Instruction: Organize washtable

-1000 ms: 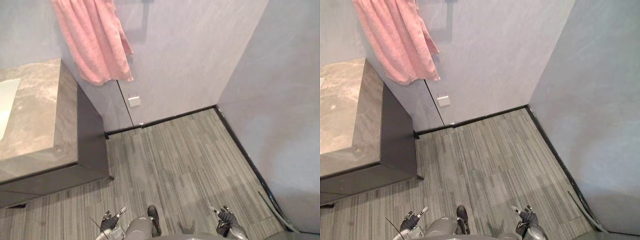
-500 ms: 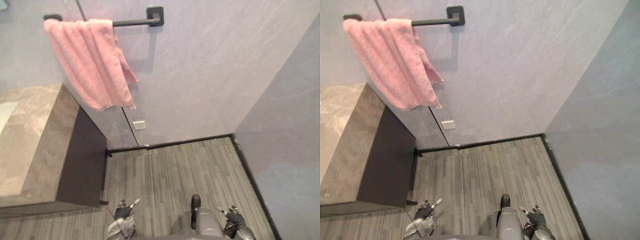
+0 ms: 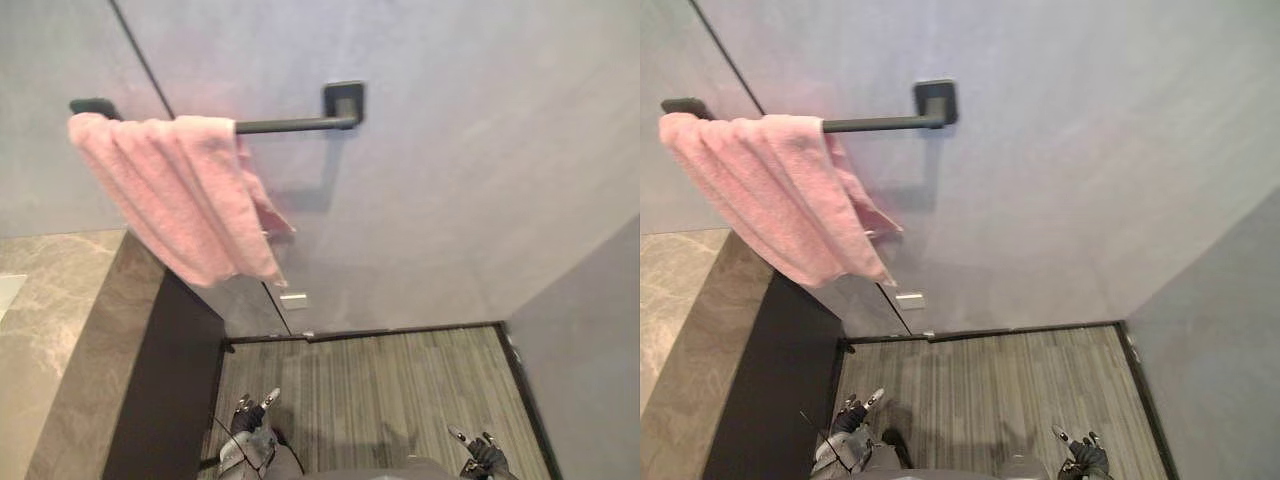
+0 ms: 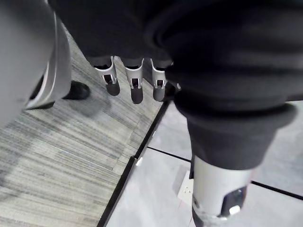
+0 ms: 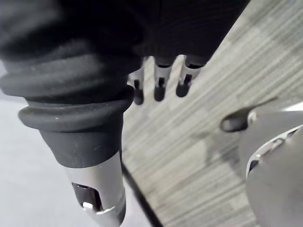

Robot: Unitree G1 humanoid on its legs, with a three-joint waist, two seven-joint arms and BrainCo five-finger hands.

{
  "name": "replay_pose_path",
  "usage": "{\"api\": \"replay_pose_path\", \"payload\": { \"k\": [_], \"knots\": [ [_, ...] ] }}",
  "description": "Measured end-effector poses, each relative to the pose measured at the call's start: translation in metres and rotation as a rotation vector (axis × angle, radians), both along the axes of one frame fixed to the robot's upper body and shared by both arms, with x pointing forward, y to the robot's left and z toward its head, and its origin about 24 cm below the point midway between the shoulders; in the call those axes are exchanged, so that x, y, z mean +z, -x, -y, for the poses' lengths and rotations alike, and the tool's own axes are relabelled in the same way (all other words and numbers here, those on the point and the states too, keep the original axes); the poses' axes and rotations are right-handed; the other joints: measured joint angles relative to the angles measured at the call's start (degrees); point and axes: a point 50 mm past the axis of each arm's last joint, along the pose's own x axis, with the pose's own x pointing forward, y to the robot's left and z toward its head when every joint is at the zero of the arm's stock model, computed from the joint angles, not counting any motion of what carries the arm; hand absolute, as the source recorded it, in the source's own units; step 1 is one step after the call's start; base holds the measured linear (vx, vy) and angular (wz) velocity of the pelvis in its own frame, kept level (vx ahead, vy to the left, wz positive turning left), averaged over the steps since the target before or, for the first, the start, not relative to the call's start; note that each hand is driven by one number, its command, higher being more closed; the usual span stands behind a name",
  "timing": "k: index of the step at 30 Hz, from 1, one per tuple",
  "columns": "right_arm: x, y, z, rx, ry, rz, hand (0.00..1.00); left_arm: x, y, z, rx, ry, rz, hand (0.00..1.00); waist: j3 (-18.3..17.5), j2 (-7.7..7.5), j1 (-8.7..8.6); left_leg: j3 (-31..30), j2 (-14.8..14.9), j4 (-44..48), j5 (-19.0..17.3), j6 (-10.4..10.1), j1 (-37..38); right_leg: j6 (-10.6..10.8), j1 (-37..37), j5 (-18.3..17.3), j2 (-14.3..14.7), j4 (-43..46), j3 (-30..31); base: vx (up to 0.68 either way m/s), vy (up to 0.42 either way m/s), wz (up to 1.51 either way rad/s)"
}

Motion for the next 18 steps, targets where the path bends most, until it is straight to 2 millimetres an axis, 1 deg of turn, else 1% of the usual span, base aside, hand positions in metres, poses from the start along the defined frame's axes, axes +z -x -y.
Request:
{"api": "replay_pose_path", "payload": {
  "k": [1,2,3,4,5,6,7,8,9,10,11,12,13,14,15,16,17,18],
  "knots": [
    [-0.002,-0.001,-0.014,0.023,-0.032,-0.001,0.0,0.003,-0.001,-0.014,0.004,-0.042,0.012,0.0,-0.1,-1.41,0.2,-1.2,-1.3,0.0,-0.2,-0.1,-0.8,-0.2,-0.5,0.1,-0.5,-0.6,0.7,0.18,0.023,0.33],
    [-0.003,-0.002,-0.02,0.025,-0.048,0.002,0.0,0.003,0.002,-0.024,0.009,-0.065,-0.002,0.0,-0.6,-2.95,0.47,-2.8,-1.4,2.7,-1.3,-1.0,-1.9,-0.2,-0.2,0.3,-0.8,-0.8,1.4,0.2,0.029,0.04],
    [-0.003,-0.004,-0.022,0.032,-0.05,0.005,0.0,0.001,0.007,-0.029,0.013,-0.077,-0.019,0.0,-0.3,-2.47,0.65,-4.1,-0.8,6.9,-3.7,-1.4,-2.9,0.2,0.2,0.5,-0.7,-0.7,2.8,0.13,0.015,-0.22],
    [-0.003,-0.004,-0.021,0.036,-0.046,0.006,0.0,0.0,0.012,-0.03,0.016,-0.076,-0.035,0.0,-0.4,-2.77,0.69,-4.8,-0.3,8.9,-4.9,-1.7,-3.0,0.4,0.7,0.7,-0.6,-0.9,3.7,0.1,0.045,-0.67],
    [-0.001,-0.004,-0.013,0.04,-0.023,0.01,0.0,-0.005,0.025,-0.029,0.031,-0.072,-0.077,0.0,-0.5,-0.82,0.65,-6.9,0.7,13.1,-8.2,-2.4,-2.9,0.9,1.1,1.0,-0.3,-0.9,5.7,0.06,0.049,-0.78],
    [0.0,-0.004,-0.008,0.041,-0.005,0.014,0.0,-0.007,0.027,-0.024,0.036,-0.058,-0.09,0.0,-0.5,0.07,0.39,-7.6,0.8,13.8,-10.1,-2.9,-2.7,1.7,0.7,1.4,-0.5,-1.1,6.9,0.09,0.105,-0.78],
    [0.0,-0.004,-0.005,0.041,0.001,0.014,0.0,-0.008,0.028,-0.02,0.036,-0.049,-0.096,0.0,-0.8,0.82,0.41,-7.5,0.8,13.8,-11.2,-2.9,-2.6,2.2,0.2,1.7,-0.6,-1.3,7.4,0.07,0.154,-0.72],
    [0.001,-0.002,0.002,0.042,0.016,-0.001,0.0,-0.01,0.029,-0.013,0.03,-0.032,-0.099,0.0,-1.6,2.2,0.37,-5.9,0.5,12.7,-13.5,-2.8,-2.0,3.3,-1.8,2.3,-1.3,-1.2,9.5,0.07,0.162,-0.68],
    [0.001,-0.001,0.004,0.042,0.022,-0.006,0.0,-0.009,0.028,-0.012,0.016,-0.032,-0.095,0.0,-1.6,2.18,0.4,-4.6,0.3,12.1,-13.8,-2.5,-1.5,3.8,-2.8,2.6,-1.8,-0.8,10.5,0.03,0.157,-0.86],
    [0.0,-0.001,0.003,0.042,0.016,-0.008,0.0,-0.009,0.026,-0.011,0.002,-0.035,-0.093,0.0,-1.7,2.34,0.41,-3.1,0.2,11.2,-13.8,-2.5,-0.8,4.5,-4.5,3.5,-2.0,0.4,11.5,0.0,0.125,-0.84],
    [-0.001,0.0,-0.001,0.04,0.004,-0.01,0.0,-0.009,0.026,-0.011,-0.012,-0.041,-0.095,0.0,-1.9,2.64,0.2,-1.2,0.3,9.2,-13.6,-2.3,0.6,4.4,-7.1,5.0,-2.0,3.2,11.9,-0.02,0.145,-1.0],
    [-0.001,0.0,-0.001,0.041,0.006,-0.012,0.0,-0.009,0.026,-0.011,-0.029,-0.049,-0.096,0.0,-1.9,2.23,0.28,0.9,0.1,7.1,-13.0,-2.1,2.4,2.9,-9.4,6.3,-2.0,5.8,11.2,-0.02,0.118,-0.82],
    [-0.001,0.001,-0.003,0.048,0.004,-0.015,0.0,-0.009,0.026,-0.012,-0.046,-0.057,-0.099,0.0,-2.0,1.99,0.25,1.4,-0.2,5.9,-12.5,-2.1,3.1,2.5,-10.0,6.7,-2.1,6.6,10.6,0.0,0.118,-0.58],
    [-0.002,0.002,-0.007,0.069,-0.002,-0.02,0.0,-0.008,0.024,-0.015,-0.091,-0.082,-0.099,0.0,-2.3,0.9,-0.43,1.9,-1.4,3.1,-11.1,-1.7,4.5,2.0,-11.4,7.8,-2.4,7.6,9.8,0.01,0.087,-0.23],
    [-0.003,0.003,-0.009,0.085,-0.006,-0.024,0.0,-0.005,0.021,-0.019,-0.124,-0.106,-0.089,0.0,-2.4,0.84,-0.65,1.8,-2.1,0.7,-9.7,-1.4,5.0,1.5,-12.0,8.1,-2.3,7.2,9.5,0.02,0.065,-0.11],
    [-0.003,0.004,-0.011,0.095,-0.007,-0.028,0.0,-0.004,0.02,-0.02,-0.13,-0.113,-0.078,0.0,-2.7,0.38,-0.77,1.7,-2.3,-0.2,-9.0,-1.4,5.0,1.4,-12.0,8.0,-2.2,6.7,8.9,0.0,0.0,0.0],
    [-0.004,0.007,-0.014,0.128,-0.005,-0.04,0.0,-0.001,0.015,-0.025,-0.133,-0.13,-0.057,0.0,-3.2,-0.59,-0.95,1.4,-2.7,-1.7,-8.0,-1.4,5.0,0.5,-11.1,7.8,-2.1,4.2,6.6,0.0,-0.063,0.04],
    [-0.004,0.007,-0.015,0.135,-0.005,-0.041,0.0,0.001,0.013,-0.03,-0.133,-0.145,-0.049,0.0,-3.2,-0.79,-0.89,1.2,-2.9,-2.2,-7.5,-1.5,5.0,0.0,-10.3,7.7,-2.1,2.8,6.0,-0.01,-0.088,0.12]
  ]
}}
